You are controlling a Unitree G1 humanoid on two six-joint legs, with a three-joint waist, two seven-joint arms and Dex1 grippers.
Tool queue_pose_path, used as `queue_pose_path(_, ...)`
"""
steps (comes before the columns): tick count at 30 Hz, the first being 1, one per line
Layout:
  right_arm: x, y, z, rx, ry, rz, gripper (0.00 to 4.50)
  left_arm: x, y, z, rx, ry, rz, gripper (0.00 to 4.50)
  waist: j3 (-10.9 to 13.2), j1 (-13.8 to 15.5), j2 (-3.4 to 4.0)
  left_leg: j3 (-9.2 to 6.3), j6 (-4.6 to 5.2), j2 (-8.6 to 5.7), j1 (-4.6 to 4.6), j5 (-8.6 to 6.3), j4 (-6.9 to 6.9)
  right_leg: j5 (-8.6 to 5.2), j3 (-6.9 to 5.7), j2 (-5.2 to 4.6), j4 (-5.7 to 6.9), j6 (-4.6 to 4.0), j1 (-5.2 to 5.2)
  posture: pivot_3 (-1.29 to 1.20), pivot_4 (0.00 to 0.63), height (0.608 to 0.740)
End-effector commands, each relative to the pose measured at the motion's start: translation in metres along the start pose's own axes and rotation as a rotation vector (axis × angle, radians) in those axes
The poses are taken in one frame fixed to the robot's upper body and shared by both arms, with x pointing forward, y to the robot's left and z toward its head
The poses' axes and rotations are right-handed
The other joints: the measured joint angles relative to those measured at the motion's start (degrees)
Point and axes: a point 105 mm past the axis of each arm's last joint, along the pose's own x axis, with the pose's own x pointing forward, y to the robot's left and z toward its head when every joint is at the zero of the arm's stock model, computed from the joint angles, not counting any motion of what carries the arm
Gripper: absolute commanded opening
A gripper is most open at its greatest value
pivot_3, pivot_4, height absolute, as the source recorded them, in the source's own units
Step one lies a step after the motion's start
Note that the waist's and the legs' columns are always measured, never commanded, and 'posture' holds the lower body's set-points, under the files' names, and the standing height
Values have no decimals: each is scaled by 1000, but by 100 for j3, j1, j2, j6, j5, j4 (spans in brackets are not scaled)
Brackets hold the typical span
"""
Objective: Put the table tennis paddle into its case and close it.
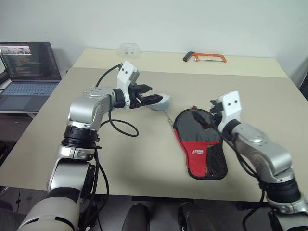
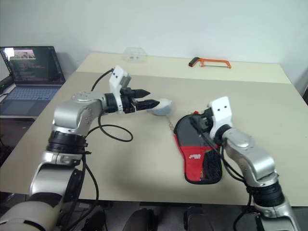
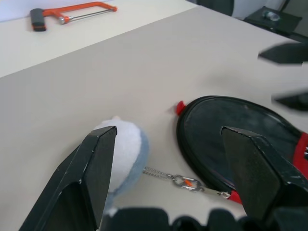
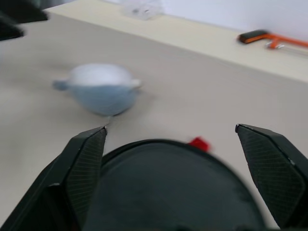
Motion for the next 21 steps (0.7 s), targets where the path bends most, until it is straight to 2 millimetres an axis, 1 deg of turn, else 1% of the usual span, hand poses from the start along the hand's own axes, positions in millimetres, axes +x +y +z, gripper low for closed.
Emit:
queue_pose_path(1,2,7,2,-22,-26,20,4483,-7,7,19,28,-45,53,3774,0,-2,0,0,0,0,0,0,1,0,-2,0,2,0,0,0,150,740)
queue_pose_path(3,7,11,-8,-10,7,25,4483,-4,12,18,28,-26,95,3774,0,-3,0,-1,0,0,1,0,5,0,-3,0,8,0,0,0,150,740)
queue_pose_path(5,14,16,-18,28,39,38,4483,3,22,18,14,-10,169,3774,0,-2,0,-3,0,-1,2,0,9,0,-7,0,16,0,0,0,150,740)
queue_pose_path(8,25,15,-30,110,54,13,4483,16,32,14,-1,15,260,3774,-1,-2,-1,-5,0,-2,2,0,17,0,-14,1,28,0,1,0,150,740)
queue_pose_path(9,27,15,-33,125,55,6,4483,21,32,13,-14,16,268,3774,-1,-2,-1,-3,0,-2,2,0,20,0,-12,0,33,0,-1,0,150,740)
queue_pose_path(12,32,11,-41,153,51,-26,4483,36,24,10,-25,19,239,3774,-1,-10,-1,-1,0,-3,2,0,22,0,-11,0,34,0,-1,0,150,740)
queue_pose_path(14,35,8,-53,224,96,-61,4483,45,19,8,-25,24,221,3774,-1,-15,-1,-1,0,-3,1,0,21,0,-11,0,35,0,-5,0,150,740)
queue_pose_path(16,35,8,-73,287,194,-84,4483,51,19,3,-29,57,230,3774,-1,-15,-1,-1,0,-2,2,0,20,0,-11,0,39,0,-6,0,150,740)
queue_pose_path(17,34,11,-79,296,224,-75,4483,54,21,-2,-33,82,250,3774,-1,-20,-1,-1,0,-1,3,0,20,0,-10,0,41,-1,-6,0,150,740)
queue_pose_path(19,32,18,-85,308,259,-38,4483,57,25,-12,-18,137,280,3774,-4,-22,-3,0,-1,-2,8,0,22,0,-9,0,44,-1,-2,0,150,740)
queue_pose_path(21,31,23,-84,310,262,-19,4483,58,30,-24,8,198,320,3774,-8,-28,-4,1,0,-3,21,0,20,-1,-8,0,43,0,10,0,150,740)
